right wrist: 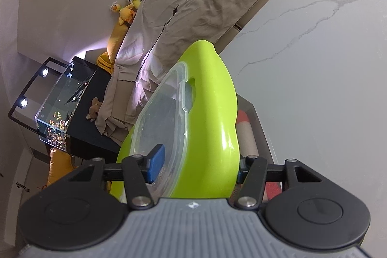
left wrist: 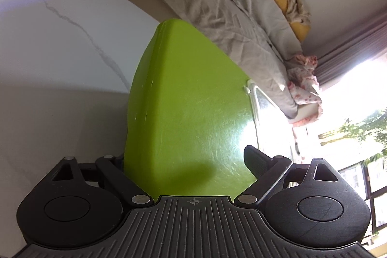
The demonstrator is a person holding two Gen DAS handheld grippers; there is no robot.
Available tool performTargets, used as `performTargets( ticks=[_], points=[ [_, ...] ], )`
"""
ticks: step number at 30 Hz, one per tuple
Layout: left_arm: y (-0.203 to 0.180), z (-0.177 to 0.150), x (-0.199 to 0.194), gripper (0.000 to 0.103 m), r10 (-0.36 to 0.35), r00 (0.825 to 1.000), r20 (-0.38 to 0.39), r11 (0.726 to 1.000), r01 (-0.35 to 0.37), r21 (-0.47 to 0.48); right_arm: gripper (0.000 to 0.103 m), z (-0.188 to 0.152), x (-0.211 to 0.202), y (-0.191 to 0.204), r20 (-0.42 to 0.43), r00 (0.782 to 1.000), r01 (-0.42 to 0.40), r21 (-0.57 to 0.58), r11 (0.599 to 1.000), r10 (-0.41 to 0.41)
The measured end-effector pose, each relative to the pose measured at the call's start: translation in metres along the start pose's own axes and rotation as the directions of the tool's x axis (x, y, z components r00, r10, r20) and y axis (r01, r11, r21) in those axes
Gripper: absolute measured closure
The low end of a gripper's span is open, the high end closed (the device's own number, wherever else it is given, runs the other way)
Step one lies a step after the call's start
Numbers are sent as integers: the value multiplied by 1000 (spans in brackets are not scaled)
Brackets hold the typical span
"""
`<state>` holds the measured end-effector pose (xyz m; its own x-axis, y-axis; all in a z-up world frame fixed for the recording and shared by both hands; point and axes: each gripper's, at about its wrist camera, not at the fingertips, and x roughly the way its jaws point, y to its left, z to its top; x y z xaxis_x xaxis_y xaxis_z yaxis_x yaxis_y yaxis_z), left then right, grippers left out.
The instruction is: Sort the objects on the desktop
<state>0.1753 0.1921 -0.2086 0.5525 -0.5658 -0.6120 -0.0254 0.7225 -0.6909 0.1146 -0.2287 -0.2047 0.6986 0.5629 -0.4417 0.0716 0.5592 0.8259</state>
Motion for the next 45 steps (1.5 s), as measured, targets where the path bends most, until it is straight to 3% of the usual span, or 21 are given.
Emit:
performTargets(
  ticks=[4, 9, 17, 19, 26, 29, 31, 35, 38, 42, 45],
  points=[
    [1, -4, 6, 10, 26, 1000, -14, 1000, -26, 7, 45, -1, 2, -2, -4, 1000, -2, 30, 1000, 2],
    [2, -4, 5, 9, 10, 1000, -9, 1000, -10, 9, 43, -7, 6, 8, -14, 1000, 27, -49, 998, -28],
    [-8, -6, 1, 9, 22, 1000, -1, 997, -22, 69, 43, -10, 4, 3, -2, 1000, 8, 1, 1000, -8],
    [-9, -7, -1, 9, 21, 1000, -6, 997, -20, 77, 38, -9, 4, 2, -11, 1000, 12, 10, 1000, -12],
    [-9, -4, -5, 9, 35, 999, -6, 994, -35, 103, 35, -4, 5, 12, -1, 997, 81, -55, 995, -82],
    [3, 12, -6, 8, -9, 1000, -26, 999, 10, 39, 24, 1, 11, 29, 31, 984, 178, -149, 973, -175],
    [10, 25, -5, 7, 13, 1000, -15, 1000, -13, 20, 18, 6, 18, 42, 26, 973, 230, -233, 945, -230],
    [14, 42, 1, 7, 34, 999, -19, 999, -34, 7, 16, 10, 21, 65, 18, 955, 280, -390, 877, -297],
    [11, 47, 11, 7, 12, 999, -39, 1000, -13, -9, 15, 11, 17, 70, 36, 953, 287, -424, 859, -300],
    [3, 48, 24, 7, 24, 998, -62, 1000, -24, -2, 15, 25, 15, 65, 84, 956, 291, -403, 868, -281],
    [-2, 50, 29, 7, 51, 997, -60, 999, -51, -7, 18, 39, 23, 56, 74, 972, 234, -325, 916, -222]
  ],
)
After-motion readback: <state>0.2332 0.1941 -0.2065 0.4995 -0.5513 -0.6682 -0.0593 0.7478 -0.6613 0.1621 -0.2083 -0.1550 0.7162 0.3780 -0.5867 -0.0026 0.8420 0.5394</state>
